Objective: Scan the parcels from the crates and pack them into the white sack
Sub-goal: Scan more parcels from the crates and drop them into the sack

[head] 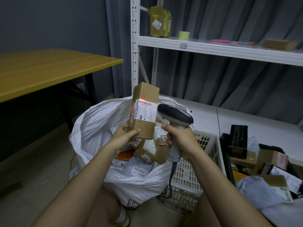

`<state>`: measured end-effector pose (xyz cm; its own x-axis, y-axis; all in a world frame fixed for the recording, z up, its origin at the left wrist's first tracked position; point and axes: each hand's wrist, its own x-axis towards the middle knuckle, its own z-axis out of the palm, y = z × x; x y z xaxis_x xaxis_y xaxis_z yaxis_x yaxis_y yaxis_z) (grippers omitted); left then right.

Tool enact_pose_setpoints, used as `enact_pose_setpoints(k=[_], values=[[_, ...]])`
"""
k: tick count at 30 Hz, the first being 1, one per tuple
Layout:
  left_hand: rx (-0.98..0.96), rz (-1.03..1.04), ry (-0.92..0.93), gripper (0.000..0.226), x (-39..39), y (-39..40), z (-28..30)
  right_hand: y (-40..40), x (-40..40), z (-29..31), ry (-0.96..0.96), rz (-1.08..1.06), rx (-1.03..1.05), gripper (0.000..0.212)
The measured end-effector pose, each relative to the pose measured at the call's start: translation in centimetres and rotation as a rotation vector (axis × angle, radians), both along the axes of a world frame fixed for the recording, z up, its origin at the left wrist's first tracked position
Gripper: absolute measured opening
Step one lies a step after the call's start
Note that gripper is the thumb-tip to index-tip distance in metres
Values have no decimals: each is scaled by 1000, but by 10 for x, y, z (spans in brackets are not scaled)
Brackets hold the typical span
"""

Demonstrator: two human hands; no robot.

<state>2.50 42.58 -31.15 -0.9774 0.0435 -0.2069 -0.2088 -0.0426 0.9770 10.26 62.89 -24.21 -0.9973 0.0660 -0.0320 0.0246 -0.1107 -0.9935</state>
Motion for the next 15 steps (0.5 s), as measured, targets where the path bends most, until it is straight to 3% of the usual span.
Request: enact_pose_setpoints(k=[15], values=[[-13, 15, 18, 59, 5, 1, 1, -3, 2, 3, -51, 25, -37, 17]])
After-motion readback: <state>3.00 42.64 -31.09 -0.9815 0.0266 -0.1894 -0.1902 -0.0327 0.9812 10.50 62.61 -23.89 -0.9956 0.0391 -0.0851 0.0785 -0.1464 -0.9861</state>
